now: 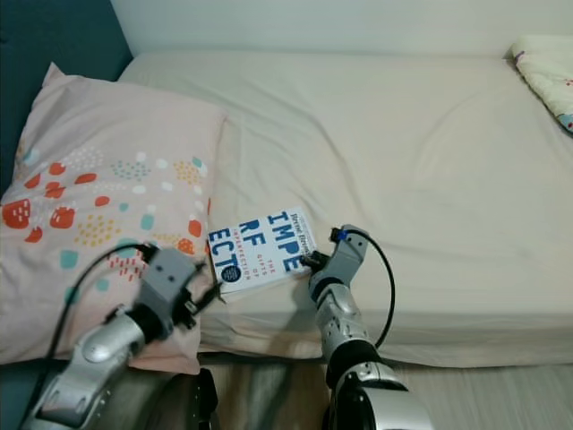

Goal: Clean up the room

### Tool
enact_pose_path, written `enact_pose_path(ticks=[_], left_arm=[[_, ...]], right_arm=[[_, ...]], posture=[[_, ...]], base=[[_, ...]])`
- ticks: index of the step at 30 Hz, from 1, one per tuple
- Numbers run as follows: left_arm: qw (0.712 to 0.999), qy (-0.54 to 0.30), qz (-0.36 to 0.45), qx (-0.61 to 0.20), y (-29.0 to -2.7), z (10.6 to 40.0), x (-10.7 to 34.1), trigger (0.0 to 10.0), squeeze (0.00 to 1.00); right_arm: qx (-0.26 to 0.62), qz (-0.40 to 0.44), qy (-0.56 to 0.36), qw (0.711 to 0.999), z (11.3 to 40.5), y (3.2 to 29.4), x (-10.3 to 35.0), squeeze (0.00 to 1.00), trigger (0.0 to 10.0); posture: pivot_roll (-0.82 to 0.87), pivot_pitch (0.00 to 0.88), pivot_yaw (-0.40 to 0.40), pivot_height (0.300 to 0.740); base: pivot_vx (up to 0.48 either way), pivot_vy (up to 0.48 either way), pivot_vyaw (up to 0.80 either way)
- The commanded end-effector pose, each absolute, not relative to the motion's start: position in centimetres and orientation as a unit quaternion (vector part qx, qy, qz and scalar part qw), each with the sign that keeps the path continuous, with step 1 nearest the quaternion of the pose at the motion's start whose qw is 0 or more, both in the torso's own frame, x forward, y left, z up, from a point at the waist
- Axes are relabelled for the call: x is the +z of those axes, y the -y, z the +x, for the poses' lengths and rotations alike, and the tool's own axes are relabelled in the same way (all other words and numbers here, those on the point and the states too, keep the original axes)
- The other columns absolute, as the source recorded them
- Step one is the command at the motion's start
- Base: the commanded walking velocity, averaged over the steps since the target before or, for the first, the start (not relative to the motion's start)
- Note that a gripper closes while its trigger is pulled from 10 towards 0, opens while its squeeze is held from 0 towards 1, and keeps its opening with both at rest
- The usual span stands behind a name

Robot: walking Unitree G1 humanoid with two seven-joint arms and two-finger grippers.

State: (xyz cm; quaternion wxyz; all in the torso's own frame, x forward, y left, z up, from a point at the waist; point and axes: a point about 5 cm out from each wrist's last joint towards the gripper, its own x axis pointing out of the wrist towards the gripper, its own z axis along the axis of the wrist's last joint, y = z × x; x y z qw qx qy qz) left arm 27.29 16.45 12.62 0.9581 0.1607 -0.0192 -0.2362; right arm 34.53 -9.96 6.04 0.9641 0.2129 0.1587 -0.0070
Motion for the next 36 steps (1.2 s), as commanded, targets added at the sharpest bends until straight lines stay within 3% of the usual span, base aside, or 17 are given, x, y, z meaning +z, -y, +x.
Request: enact_pose_path(ticks=[1, 15, 16, 17, 18, 22, 23, 24, 33, 36], left_arm=[[0.957, 0.007, 0.151, -0.246, -16.6, 26.9, 11.9, 10.0, 0.00], [0.948, 0.006, 0.143, -0.283, -15.0, 26.5, 11.2, 10.0, 0.00], [0.948, 0.006, 0.142, -0.284, -15.0, 26.6, 11.3, 10.0, 0.00], [0.948, 0.006, 0.142, -0.285, -15.1, 26.6, 11.3, 10.0, 0.00], [0.948, 0.005, 0.142, -0.286, -15.1, 26.7, 11.3, 10.0, 0.00], [0.947, 0.005, 0.141, -0.287, -15.1, 26.7, 11.3, 10.0, 0.00], [0.947, 0.005, 0.141, -0.288, -15.1, 26.7, 11.3, 10.0, 0.00], [0.947, 0.006, 0.141, -0.288, -15.1, 26.7, 11.3, 10.0, 0.00], [0.946, 0.010, 0.138, -0.292, -15.0, 26.8, 11.4, 10.0, 0.00], [0.946, 0.017, 0.134, -0.294, -15.0, 26.9, 11.6, 10.0, 0.00]], right_arm=[[-0.007, 0.217, -0.240, 0.946, 31.9, 8.1, 2.5, 0.00, 0.0], [-0.009, 0.220, -0.241, 0.945, 30.6, 7.2, 2.1, 0.00, 0.3], [-0.004, 0.219, -0.242, 0.945, 30.6, 7.1, 2.2, 0.00, 3.1], [-0.003, 0.215, -0.242, 0.946, 30.5, 7.1, 2.2, 1.00, 9.4], [-0.002, 0.213, -0.242, 0.947, 30.5, 7.1, 2.2, 1.00, 10.0], [-0.005, 0.213, -0.244, 0.946, 30.4, 7.1, 2.2, 1.00, 10.0], [-0.005, 0.215, -0.244, 0.946, 30.3, 7.0, 2.2, 0.74, 10.0], [-0.005, 0.215, -0.244, 0.946, 30.2, 7.0, 2.2, 0.00, 10.0], [0.031, 0.216, -0.236, 0.947, 29.7, 5.8, 2.8, 0.00, 10.0], [0.085, 0.214, -0.200, 0.952, 29.5, 4.4, 4.0, 0.00, 10.0]], posture=[[0.09, 0.222, -0.020, 0.566], [0.09, 0.219, -0.008, 0.566], [0.09, 0.220, -0.007, 0.566], [0.09, 0.220, -0.007, 0.566], [0.09, 0.219, -0.007, 0.566], [0.09, 0.218, -0.007, 0.566], [0.09, 0.218, -0.008, 0.566], [0.09, 0.218, -0.008, 0.566], [0.09, 0.213, -0.006, 0.566], [0.09, 0.208, -0.004, 0.566]], base=[[0.000, 0.000, 0.00], [0.000, 0.000, 0.00], [0.000, 0.000, 0.00], [0.000, 0.000, 0.00], [0.000, 0.000, 0.00], [0.000, 0.000, 0.00], [0.000, 0.000, 0.00], [0.000, 0.000, 0.00], [0.000, 0.000, 0.00], [0.000, 0.000, 0.00]])
